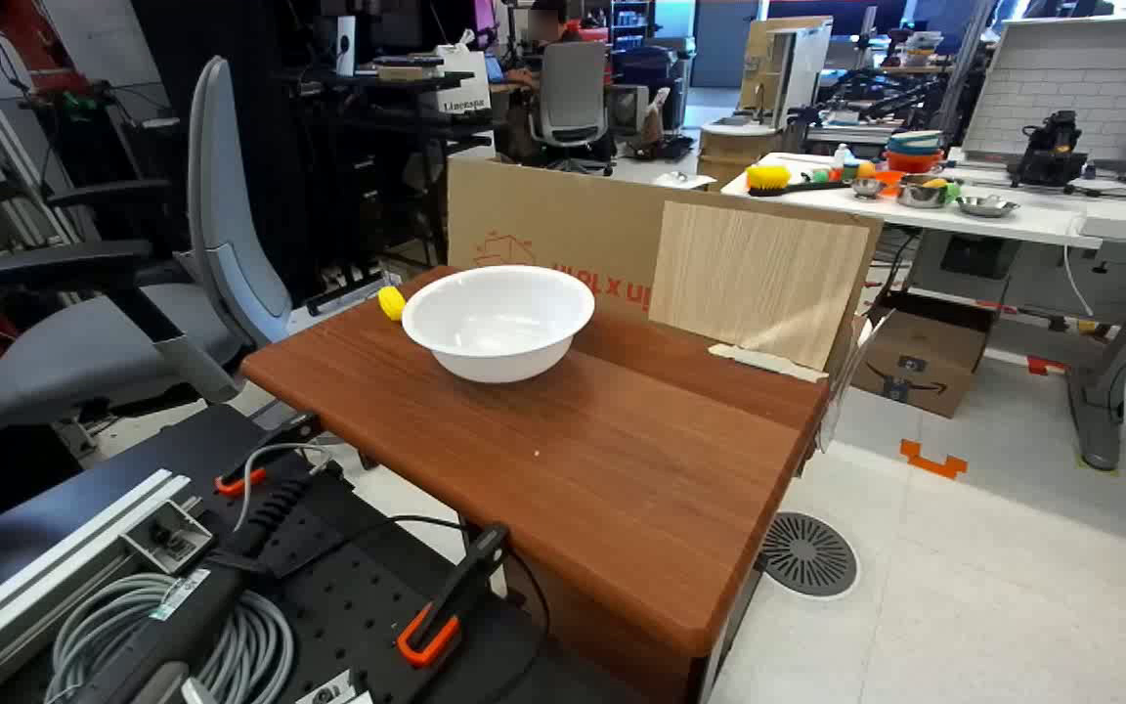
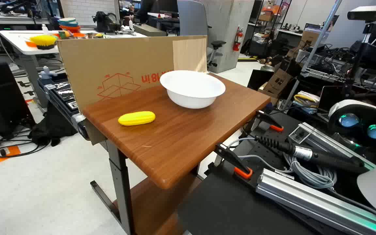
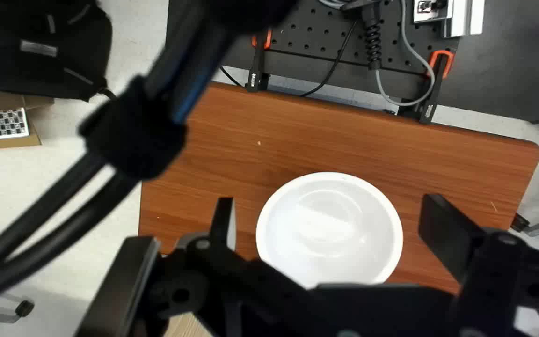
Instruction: Pick up the corn toy and put it in the bowl
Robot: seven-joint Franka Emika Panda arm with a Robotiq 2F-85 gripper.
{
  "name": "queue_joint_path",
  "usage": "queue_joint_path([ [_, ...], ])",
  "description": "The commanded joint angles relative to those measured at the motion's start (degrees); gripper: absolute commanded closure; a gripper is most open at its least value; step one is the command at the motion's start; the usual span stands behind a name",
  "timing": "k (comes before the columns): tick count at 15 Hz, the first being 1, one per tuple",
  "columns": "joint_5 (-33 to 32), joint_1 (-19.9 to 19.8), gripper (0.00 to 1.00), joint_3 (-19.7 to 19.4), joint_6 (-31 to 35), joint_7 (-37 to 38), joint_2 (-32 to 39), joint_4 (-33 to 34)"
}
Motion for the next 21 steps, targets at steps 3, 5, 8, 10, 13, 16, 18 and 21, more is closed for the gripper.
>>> queue_joint_path([
  [3,-0.1,0.4,0.0,-0.3,-0.2,0.2,0.0,0.2],
  [5,-0.1,0.4,0.0,-0.3,-0.2,0.2,0.0,0.2],
  [8,-0.1,0.4,0.0,-0.3,-0.2,0.2,0.0,0.2],
  [10,-0.4,1.5,0.0,-0.1,1.2,-2.4,1.9,1.6],
  [13,-0.5,4.4,0.0,0.2,3.2,-9.2,7.6,5.6],
  [16,-0.1,6.7,0.0,0.4,4.6,-15.6,15.2,10.5],
  [18,-0.4,7.6,0.0,0.7,5.6,-20.3,20.2,14.1],
  [21,-0.8,8.3,0.0,2.0,6.5,-27.1,27.0,19.2],
])
